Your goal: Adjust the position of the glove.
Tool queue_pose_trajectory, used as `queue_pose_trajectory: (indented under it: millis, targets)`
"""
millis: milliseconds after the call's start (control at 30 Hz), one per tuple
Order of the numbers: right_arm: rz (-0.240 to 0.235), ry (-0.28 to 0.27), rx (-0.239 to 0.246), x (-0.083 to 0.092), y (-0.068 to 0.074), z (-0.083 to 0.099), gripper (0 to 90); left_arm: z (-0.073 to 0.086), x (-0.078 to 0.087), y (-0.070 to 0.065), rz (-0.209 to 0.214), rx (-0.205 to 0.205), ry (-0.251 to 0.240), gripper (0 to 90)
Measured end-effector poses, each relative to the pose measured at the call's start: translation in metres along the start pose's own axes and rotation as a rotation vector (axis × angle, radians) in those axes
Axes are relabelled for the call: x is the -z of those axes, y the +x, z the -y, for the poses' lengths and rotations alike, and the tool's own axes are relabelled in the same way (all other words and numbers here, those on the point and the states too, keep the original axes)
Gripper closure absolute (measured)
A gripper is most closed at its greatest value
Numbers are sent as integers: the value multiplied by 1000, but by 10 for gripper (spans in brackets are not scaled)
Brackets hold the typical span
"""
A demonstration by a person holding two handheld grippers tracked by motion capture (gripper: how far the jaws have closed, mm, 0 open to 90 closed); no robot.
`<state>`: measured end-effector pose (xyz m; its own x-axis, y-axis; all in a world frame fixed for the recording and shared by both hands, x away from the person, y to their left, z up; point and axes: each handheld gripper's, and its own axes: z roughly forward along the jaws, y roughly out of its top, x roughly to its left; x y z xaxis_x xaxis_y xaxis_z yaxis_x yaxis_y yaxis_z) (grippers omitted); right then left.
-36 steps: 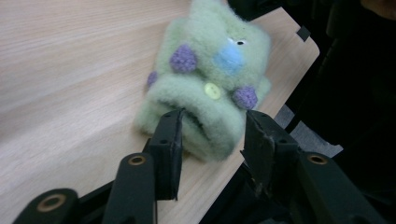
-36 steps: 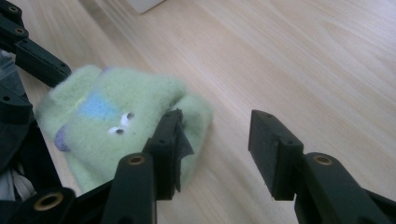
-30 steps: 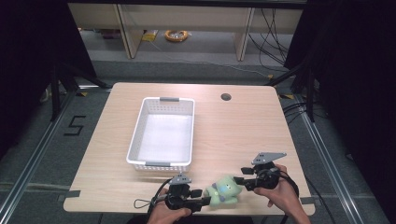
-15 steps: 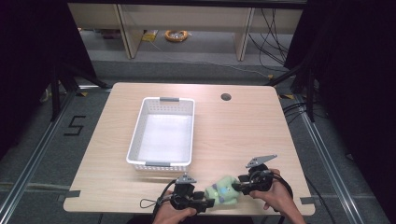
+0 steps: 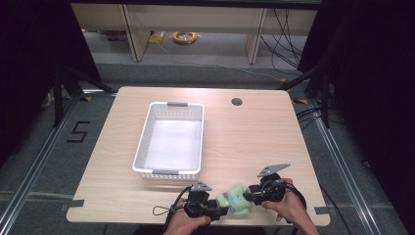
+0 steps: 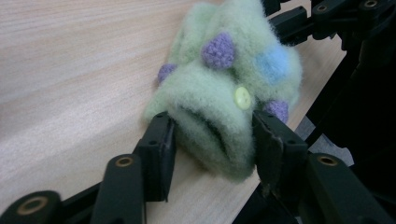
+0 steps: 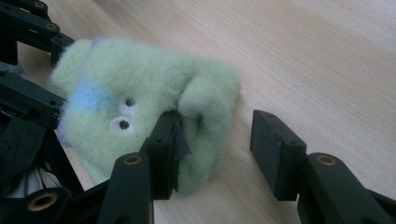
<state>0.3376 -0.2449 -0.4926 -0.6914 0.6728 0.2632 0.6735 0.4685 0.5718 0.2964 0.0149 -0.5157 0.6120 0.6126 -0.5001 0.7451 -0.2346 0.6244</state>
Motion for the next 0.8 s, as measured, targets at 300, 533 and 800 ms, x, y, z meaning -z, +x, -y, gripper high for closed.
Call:
queue_pose_trajectory:
  millis: [300,533,800]
  targets:
    - [-50,4,-57,-1,-5,5,629,-3,-2,3,32,-25,-13,692]
    - [-96,-11,-82,-2,-5,7,724,-8,1,10,46,-46,-2,719]
    - [-47,-40,-60,1,5,8,805,-12,3,13,52,-54,-1,721]
